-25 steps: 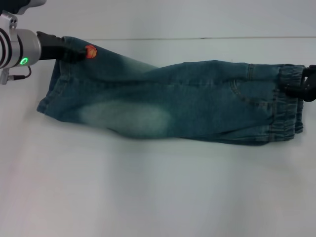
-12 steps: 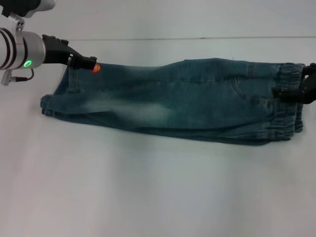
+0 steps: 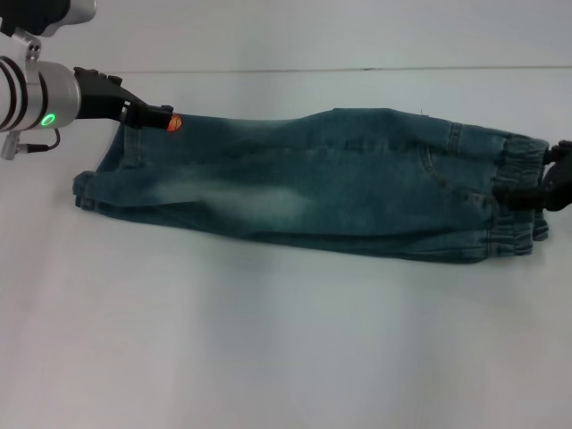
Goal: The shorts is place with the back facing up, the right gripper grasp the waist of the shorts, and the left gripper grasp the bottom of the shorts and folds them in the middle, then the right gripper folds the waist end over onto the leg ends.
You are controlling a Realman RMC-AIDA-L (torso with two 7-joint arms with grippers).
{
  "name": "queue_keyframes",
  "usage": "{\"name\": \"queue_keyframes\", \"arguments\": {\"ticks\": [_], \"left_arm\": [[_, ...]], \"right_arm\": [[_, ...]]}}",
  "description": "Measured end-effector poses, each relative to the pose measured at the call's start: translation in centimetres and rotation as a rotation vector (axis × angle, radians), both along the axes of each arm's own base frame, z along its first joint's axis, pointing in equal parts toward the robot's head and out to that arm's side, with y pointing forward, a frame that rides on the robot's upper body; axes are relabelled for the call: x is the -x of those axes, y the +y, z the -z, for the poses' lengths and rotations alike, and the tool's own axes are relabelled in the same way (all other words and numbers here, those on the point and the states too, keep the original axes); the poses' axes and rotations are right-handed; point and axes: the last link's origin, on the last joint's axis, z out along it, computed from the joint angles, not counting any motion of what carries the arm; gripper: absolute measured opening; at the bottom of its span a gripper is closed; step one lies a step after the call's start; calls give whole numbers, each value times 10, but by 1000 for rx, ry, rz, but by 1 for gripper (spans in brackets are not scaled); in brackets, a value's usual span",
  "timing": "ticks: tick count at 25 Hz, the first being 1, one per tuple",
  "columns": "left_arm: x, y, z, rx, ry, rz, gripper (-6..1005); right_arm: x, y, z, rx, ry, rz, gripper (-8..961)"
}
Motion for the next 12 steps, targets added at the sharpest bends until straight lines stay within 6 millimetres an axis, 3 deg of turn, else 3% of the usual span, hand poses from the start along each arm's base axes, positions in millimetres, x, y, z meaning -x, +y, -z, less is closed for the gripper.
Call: {"name": "queue_keyframes", "arguments": {"ticks": [12], "left_arm": [[-7, -2, -4, -3, -58, 19, 909]], "right_arm": [[-2, -12, -16, 3, 9, 50, 921]]}}
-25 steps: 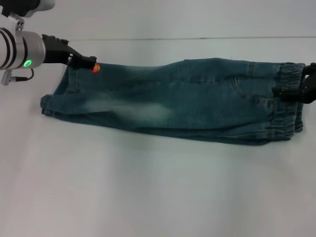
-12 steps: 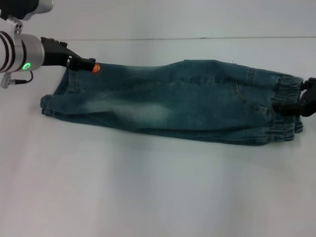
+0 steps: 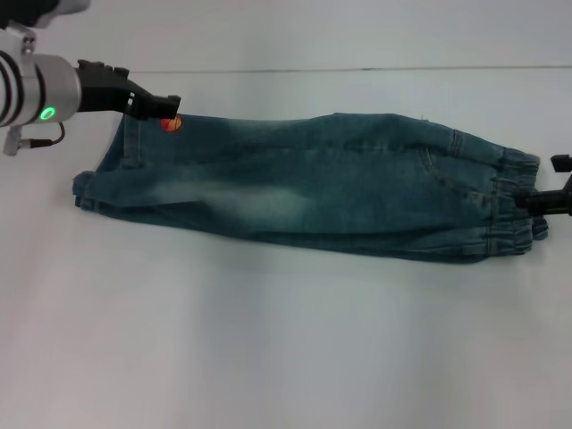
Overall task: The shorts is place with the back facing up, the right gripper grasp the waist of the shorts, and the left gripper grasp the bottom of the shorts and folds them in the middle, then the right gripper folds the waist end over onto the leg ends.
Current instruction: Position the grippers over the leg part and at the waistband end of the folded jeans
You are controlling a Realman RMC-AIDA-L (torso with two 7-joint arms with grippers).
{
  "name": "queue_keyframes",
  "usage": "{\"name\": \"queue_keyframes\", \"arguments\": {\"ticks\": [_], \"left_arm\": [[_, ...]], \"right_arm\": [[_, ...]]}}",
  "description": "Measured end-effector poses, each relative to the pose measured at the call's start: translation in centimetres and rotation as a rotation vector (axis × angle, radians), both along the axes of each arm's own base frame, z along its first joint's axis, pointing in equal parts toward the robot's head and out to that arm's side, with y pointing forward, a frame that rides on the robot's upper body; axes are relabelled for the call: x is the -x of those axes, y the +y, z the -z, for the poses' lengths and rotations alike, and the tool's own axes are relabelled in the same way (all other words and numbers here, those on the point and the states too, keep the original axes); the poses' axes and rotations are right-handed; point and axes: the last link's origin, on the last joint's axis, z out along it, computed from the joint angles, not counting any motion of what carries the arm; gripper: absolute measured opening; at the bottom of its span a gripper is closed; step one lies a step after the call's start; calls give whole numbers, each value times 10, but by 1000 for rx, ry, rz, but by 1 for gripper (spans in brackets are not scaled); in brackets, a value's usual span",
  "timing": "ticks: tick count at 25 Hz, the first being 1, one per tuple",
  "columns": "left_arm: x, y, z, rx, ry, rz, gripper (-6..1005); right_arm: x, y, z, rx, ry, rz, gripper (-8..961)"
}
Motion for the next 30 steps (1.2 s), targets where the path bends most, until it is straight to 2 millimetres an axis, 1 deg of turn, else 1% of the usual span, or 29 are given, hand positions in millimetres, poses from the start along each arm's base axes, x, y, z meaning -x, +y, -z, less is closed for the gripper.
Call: {"name": "queue_keyframes", "arguments": {"ticks": [4, 7, 12, 15, 18, 20, 27, 30], "left_arm": [[-4, -9, -9, 7, -84, 44, 909], [-6, -21, -11, 44, -165, 86, 909], [-5, -45, -7, 147, -269, 133, 909], [-4, -61, -4, 221, -321, 176, 909], [-3, -77, -1, 295, -369, 222, 909], [-1, -84, 0, 320, -387, 228, 909], [6, -98, 4, 374, -407, 233, 908], [7, -103, 4, 404, -404, 246, 908]], "right_arm": [[4, -8, -12, -29, 41, -22, 920], [3, -17, -18, -53, 69, -39, 919], [-4, -32, -24, -128, 139, -94, 918], [-10, -44, -25, -192, 202, -143, 917], [-21, -56, -20, -263, 258, -186, 916], [-30, -64, -12, -304, 290, -207, 915], [-61, -92, 23, -417, 310, -217, 914], [-69, -103, 34, -448, 316, -206, 914]]}}
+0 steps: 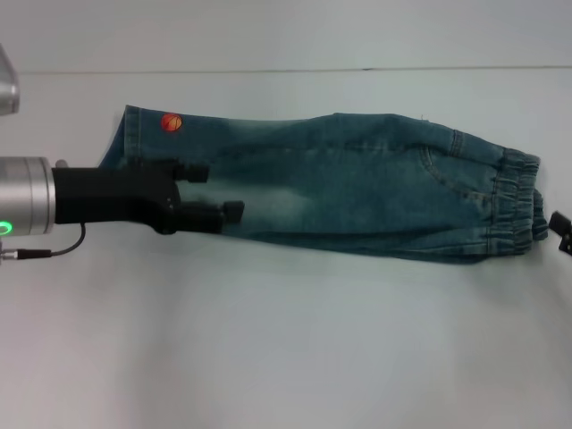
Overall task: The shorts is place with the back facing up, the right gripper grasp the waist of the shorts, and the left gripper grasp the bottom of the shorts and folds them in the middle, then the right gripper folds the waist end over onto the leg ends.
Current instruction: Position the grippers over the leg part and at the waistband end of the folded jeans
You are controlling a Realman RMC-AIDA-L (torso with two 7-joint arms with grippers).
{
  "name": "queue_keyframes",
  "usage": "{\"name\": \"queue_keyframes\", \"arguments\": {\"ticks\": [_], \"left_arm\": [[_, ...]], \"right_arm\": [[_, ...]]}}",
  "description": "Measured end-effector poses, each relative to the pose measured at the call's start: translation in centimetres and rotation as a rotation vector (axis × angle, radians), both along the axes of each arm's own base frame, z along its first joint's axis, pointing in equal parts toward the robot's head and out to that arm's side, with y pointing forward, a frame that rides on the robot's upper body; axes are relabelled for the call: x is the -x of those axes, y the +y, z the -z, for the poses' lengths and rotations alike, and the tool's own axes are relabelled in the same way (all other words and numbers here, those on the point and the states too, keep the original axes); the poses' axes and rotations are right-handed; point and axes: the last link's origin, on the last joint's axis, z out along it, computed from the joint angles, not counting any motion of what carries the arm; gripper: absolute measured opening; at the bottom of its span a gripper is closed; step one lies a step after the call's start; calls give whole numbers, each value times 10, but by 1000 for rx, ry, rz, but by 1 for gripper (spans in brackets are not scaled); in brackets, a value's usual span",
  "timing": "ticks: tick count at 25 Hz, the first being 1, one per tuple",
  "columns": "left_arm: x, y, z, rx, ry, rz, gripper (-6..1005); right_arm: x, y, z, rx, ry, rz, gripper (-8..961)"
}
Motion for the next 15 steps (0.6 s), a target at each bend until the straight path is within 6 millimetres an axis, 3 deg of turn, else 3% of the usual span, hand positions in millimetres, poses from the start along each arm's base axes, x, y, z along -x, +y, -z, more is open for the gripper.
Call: {"name": "queue_keyframes", "arguments": {"ticks": [8, 15], "left_arm": [[6, -4, -2, 22, 5, 2, 908], [10, -4, -2, 25, 19, -9, 908]], "right_arm": [[-2, -17, 23, 83, 42, 10, 913], [0, -13, 33, 117, 59, 27, 912]]}}
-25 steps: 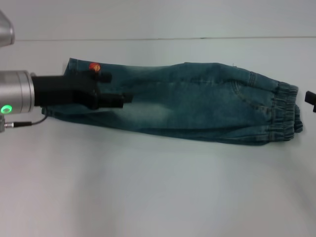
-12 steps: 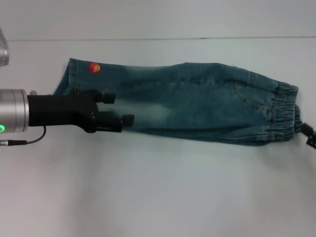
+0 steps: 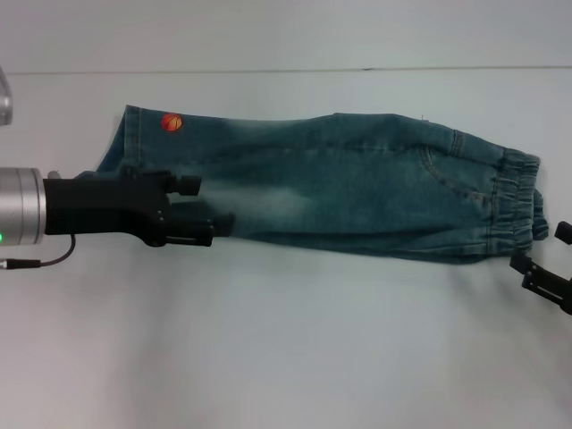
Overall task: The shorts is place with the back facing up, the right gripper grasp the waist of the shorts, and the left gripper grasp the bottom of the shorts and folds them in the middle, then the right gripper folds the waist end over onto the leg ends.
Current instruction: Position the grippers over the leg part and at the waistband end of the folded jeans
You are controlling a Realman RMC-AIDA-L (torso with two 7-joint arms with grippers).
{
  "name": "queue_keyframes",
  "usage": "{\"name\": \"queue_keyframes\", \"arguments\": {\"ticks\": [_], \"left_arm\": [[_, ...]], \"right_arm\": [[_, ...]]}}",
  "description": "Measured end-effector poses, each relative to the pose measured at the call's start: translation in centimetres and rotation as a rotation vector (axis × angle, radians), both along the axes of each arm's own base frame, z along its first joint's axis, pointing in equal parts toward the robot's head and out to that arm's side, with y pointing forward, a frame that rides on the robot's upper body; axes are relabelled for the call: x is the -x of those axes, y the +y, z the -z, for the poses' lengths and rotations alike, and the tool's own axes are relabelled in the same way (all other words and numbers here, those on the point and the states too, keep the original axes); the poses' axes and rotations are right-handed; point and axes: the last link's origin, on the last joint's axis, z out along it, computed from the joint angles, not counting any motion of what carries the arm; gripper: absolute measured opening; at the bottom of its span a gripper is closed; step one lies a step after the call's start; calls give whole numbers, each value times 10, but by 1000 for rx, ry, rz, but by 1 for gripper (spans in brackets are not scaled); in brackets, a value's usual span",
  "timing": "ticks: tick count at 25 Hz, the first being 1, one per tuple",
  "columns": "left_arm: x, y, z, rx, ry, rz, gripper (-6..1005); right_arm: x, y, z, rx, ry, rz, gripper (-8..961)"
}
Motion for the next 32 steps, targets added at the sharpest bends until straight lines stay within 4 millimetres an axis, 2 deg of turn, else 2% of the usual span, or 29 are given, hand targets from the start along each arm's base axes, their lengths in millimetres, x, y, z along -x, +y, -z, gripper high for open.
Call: {"name": "queue_keyframes", "arguments": {"ticks": [9, 23, 28, 32], "left_arm": [[5, -4, 2, 4, 8, -12, 908], [6, -6, 4, 8, 3, -12, 908], [5, -6, 5, 9, -1, -17, 905], [4, -5, 5, 7, -6, -19, 902]], "right_arm": [[-6, 11, 3, -16, -16, 66, 910], [-2, 34, -1, 61, -8, 87, 909], [0, 42, 1, 90, -22, 105, 908], [7, 46, 7, 141, -47, 56, 907]]}}
